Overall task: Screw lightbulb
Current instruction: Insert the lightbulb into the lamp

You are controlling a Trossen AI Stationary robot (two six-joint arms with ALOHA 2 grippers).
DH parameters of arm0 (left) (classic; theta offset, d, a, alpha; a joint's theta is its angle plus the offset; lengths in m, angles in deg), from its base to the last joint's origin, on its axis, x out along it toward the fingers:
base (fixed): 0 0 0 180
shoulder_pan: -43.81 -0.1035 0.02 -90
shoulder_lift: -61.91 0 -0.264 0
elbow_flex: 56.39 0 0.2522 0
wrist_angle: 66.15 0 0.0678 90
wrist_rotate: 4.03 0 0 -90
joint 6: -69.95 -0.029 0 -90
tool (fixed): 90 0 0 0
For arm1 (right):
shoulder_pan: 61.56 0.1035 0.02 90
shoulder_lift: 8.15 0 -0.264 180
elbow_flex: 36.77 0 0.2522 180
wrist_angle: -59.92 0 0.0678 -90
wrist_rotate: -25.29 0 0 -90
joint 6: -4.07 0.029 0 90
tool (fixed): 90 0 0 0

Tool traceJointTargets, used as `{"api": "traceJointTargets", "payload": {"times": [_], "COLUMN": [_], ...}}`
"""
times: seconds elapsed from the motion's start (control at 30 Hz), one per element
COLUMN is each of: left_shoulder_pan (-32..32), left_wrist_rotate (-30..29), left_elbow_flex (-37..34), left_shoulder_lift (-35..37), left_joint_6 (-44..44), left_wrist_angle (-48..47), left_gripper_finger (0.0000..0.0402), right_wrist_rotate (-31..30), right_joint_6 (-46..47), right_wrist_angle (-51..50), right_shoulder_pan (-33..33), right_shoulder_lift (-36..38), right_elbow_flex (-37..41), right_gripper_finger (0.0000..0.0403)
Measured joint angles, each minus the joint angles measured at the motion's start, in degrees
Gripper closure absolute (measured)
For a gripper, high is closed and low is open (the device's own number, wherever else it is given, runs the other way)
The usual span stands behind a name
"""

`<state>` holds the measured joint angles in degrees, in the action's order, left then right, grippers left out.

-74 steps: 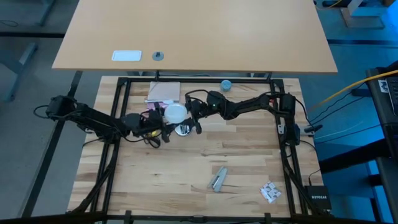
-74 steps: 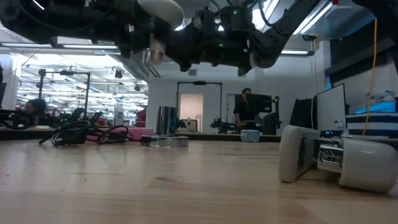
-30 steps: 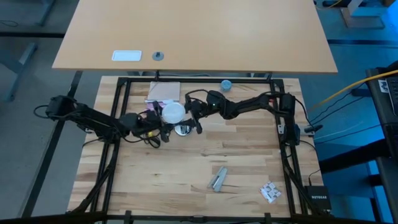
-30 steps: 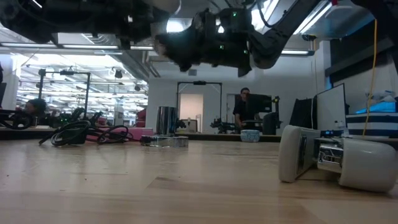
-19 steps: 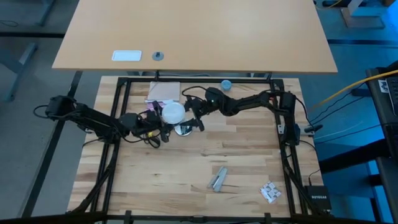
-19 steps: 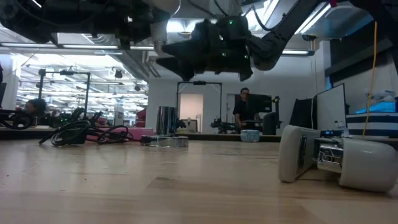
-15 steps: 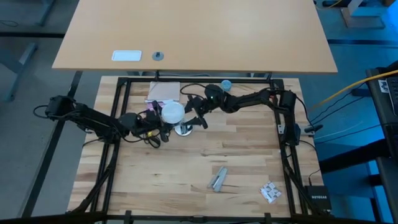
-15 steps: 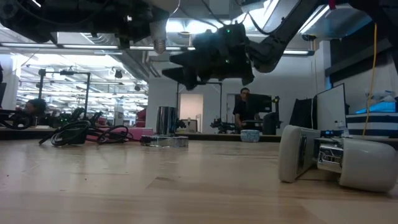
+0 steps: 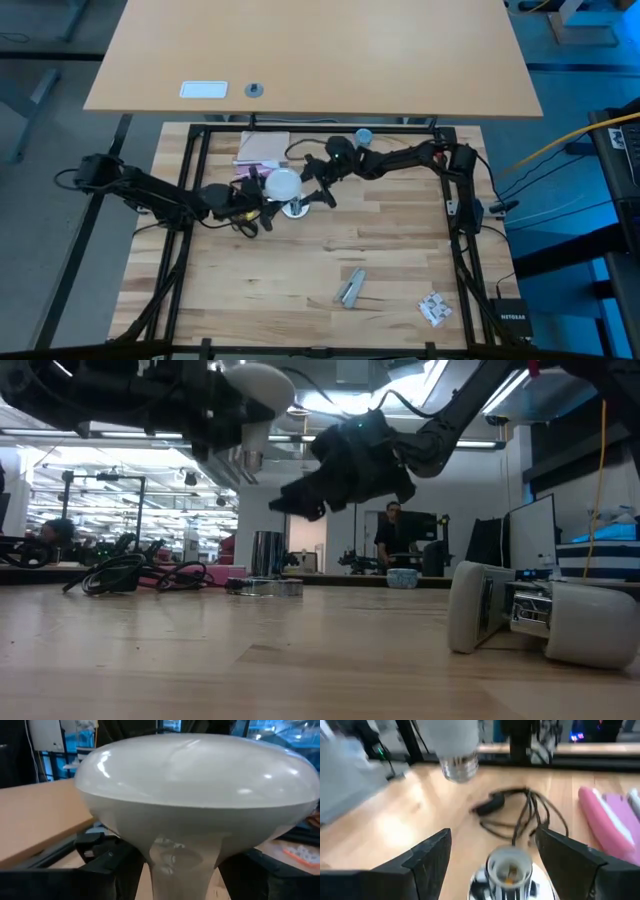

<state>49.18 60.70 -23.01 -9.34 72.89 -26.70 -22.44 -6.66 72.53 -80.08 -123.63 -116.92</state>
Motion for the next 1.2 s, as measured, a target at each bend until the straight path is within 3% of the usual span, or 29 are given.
{"api": "traceJointTargets", "payload": {"times": [0.2,0.5,0.9,1.2], "left_shoulder_pan": [-0.9,-3.7,-5.9,-5.9], "left_wrist_rotate": [0.0,0.0,0.0,0.0], "left_elbow_flex": [0.0,0.0,1.7,1.7], "left_shoulder_lift": [-5.7,-15.0,-19.7,-19.6], "left_joint_6": [2.5,2.7,2.7,1.5], "left_wrist_angle": [2.3,12.0,13.5,13.4], "left_gripper_finger": [0.018,0.018,0.018,0.018], "right_wrist_rotate": [-11.6,-20.1,-21.7,-25.4], "right_joint_6": [-6.2,-6.3,-6.5,-10.8], "right_wrist_angle": [-4.4,-10.2,-16.9,-26.2], "right_shoulder_pan": [2.6,3.1,2.2,-0.8], "right_shoulder_lift": [0.0,0.0,0.8,7.5], "right_elbow_flex": [0.0,0.0,0.0,-0.1], "right_gripper_finger": [0.0107,0.0107,0.0107,0.0107]}}
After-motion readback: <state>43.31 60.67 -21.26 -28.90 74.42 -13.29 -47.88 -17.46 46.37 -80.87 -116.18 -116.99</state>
